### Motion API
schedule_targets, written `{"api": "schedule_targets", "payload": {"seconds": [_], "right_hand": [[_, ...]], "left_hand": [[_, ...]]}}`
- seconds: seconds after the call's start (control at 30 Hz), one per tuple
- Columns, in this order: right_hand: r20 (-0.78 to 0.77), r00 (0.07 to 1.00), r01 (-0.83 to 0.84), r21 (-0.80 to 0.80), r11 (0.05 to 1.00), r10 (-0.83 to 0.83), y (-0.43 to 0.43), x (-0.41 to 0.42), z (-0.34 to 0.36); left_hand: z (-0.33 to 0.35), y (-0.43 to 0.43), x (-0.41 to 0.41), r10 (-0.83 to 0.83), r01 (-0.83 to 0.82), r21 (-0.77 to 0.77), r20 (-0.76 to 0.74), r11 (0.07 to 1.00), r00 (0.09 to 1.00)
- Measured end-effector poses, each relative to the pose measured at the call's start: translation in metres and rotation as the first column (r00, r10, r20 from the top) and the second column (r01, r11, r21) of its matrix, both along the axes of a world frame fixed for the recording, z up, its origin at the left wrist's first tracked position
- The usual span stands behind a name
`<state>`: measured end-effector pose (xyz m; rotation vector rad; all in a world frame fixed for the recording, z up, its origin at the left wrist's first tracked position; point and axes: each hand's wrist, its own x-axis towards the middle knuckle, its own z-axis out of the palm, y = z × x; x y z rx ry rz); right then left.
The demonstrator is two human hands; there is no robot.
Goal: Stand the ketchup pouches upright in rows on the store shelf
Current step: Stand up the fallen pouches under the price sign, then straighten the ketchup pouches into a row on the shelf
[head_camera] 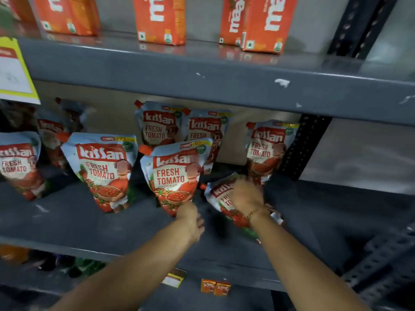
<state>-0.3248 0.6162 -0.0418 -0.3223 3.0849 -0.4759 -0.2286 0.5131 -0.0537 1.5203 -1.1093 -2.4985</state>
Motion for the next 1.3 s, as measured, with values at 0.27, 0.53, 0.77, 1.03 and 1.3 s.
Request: {"api": "schedule_targets", "payload": {"seconds": [0.27, 0.53, 0.77, 1.03, 1.3], "right_hand": [[0.285, 0.957, 0.080, -0.100, 0.992, -0.048, 0.045, -0.009, 0.007], [-0.143, 0.986, -0.031, -0.671, 0.741, -0.089, 0.074, 0.019, 0.012], [0.101, 0.992, 0.115, -0.963, 0.242, -0.069, 0.074, 0.015, 0.002], [0.142, 0.989, 0.129, -0.962, -0.239, -0.037, 0.075, -0.011, 0.039], [0.154, 0.965, 0.092, -0.957, -0.274, -0.214, 0.104, -0.019, 0.037]], "left_hand": [[-0.004, 0.043, -0.028, -0.321, 0.307, -0.141, -0.090, 0.941, 0.943], [0.010, 0.039, -0.028, -0.374, 0.055, -0.675, -0.338, 0.736, 0.864], [0.016, 0.047, -0.034, -0.388, 0.059, -0.675, -0.348, 0.735, 0.854], [0.041, 0.058, -0.057, -0.245, 0.037, -0.339, -0.597, 0.940, 0.764], [0.046, 0.084, -0.080, -0.347, 0.174, -0.315, -0.657, 0.933, 0.669]]}}
